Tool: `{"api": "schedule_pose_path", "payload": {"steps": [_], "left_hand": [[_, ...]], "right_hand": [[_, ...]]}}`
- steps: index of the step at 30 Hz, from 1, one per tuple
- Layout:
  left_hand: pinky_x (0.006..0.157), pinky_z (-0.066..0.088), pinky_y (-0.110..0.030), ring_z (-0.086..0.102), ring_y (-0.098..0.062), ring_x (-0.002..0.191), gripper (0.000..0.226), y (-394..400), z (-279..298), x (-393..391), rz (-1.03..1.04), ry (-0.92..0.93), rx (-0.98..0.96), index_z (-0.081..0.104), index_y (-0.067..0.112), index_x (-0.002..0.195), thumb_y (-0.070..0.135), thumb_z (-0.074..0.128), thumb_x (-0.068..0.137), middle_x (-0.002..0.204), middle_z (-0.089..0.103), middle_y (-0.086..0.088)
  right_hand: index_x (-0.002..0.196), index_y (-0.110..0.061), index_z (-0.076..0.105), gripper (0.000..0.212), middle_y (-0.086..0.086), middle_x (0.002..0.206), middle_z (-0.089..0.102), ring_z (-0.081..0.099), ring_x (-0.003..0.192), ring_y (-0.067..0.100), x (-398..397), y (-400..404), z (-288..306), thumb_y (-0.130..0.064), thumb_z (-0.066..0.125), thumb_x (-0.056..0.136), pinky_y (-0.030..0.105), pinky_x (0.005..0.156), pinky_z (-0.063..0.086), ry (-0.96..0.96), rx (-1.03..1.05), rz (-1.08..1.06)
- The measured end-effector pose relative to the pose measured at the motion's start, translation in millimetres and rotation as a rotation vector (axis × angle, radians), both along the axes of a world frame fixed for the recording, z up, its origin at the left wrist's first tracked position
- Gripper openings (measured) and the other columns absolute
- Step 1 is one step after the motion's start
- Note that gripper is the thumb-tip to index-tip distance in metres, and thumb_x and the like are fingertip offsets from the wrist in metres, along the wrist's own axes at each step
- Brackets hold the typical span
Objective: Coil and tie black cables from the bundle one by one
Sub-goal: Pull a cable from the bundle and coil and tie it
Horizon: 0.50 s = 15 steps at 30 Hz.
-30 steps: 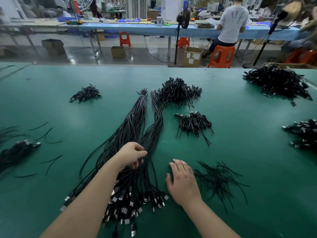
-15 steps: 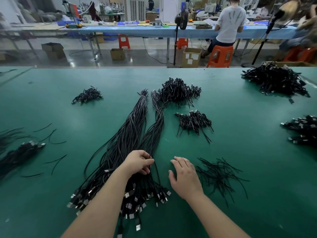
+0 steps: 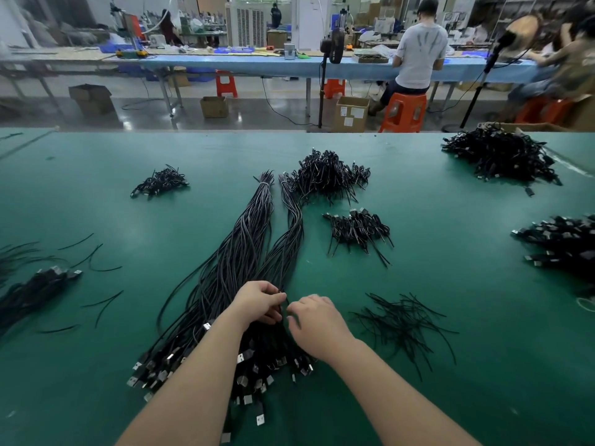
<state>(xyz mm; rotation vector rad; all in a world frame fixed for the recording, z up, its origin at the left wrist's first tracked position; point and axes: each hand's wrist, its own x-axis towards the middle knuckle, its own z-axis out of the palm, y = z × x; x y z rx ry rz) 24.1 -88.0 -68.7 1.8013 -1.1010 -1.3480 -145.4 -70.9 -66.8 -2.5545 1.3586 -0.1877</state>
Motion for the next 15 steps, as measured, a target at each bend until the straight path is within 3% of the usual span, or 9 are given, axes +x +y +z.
{"api": "schedule_pose_path", "payload": {"steps": [3, 15], "left_hand": [[0.048, 0.055, -0.027, 0.066, -0.017, 0.052, 0.014, 0.0, 0.5, 0.2, -0.002, -0.002, 0.0, 0.063, 0.002, 0.1, 0.013, 0.069, 0.094, 0.069, 0.066, -0.011], [0.049, 0.055, -0.028, 0.068, -0.019, 0.055, 0.018, -3.2, -3.0, 3.2, 0.001, 0.017, 0.026, 0.062, 0.0, 0.1, 0.015, 0.071, 0.094, 0.071, 0.066, -0.011]], "right_hand": [[0.116, -0.012, 0.062, 0.033, 0.01, 0.114, 0.061, 0.051, 0.11, 0.03, 7.3, -0.9, 3.9, -0.029, 0.04, 0.1, 0.04, 0.096, 0.041, 0.082, 0.06, -0.013], [0.115, -0.018, 0.07, 0.03, 0.001, 0.113, 0.062, 0.047, 0.11, 0.018, 4.6, -0.5, -7.9, -0.028, 0.047, 0.1, 0.033, 0.093, 0.043, -0.253, 0.256, -0.21]]}}
